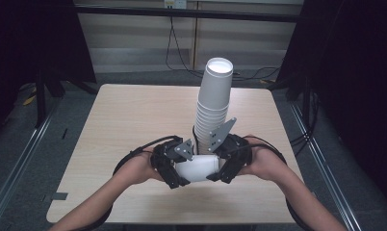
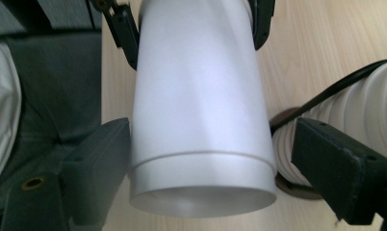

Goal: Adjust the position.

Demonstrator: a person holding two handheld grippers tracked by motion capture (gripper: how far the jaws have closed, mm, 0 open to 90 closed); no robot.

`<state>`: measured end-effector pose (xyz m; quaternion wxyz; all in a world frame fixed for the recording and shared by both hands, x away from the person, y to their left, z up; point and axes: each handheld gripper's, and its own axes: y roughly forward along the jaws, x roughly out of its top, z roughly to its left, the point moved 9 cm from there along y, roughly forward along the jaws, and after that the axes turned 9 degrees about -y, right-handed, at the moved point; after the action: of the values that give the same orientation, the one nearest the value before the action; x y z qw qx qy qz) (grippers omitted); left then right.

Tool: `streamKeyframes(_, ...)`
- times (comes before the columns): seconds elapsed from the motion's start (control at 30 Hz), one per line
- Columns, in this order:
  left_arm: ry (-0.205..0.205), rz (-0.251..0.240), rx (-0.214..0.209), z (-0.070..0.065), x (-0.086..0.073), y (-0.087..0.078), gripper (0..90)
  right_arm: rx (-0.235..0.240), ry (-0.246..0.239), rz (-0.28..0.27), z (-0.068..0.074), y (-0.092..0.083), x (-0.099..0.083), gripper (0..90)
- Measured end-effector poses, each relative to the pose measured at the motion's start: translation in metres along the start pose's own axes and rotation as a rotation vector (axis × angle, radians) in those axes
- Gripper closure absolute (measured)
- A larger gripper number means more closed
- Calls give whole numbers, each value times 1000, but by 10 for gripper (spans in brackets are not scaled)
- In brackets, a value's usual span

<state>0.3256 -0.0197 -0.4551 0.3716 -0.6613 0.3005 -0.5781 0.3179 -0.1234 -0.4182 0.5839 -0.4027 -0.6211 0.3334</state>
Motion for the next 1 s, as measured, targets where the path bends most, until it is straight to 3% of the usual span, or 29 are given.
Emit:
streamKeyframes(0.17,3,13,3,-1,1,2,154,25,-35,111,3,7,-1,143)
streamKeyframes(0.3,17,21,3,-1,2,4,154,41,-49,167,6,12,1,141)
streamKeyframes(0.53,4,21,-1,-2,2,5,152,64,-37,209,7,18,3,165)
streamKeyframes(0.57,24,34,2,0,1,4,152,64,-37,209,7,18,3,165)
streamKeyframes(0.6,4,21,0,-1,2,4,152,66,-42,208,7,18,3,179)
streamKeyframes(0.87,-16,8,0,-1,2,6,149,64,-39,199,5,20,0,243)
streamKeyframes(1.0,6,-3,8,0,3,6,117,52,-48,199,5,20,-3,242)
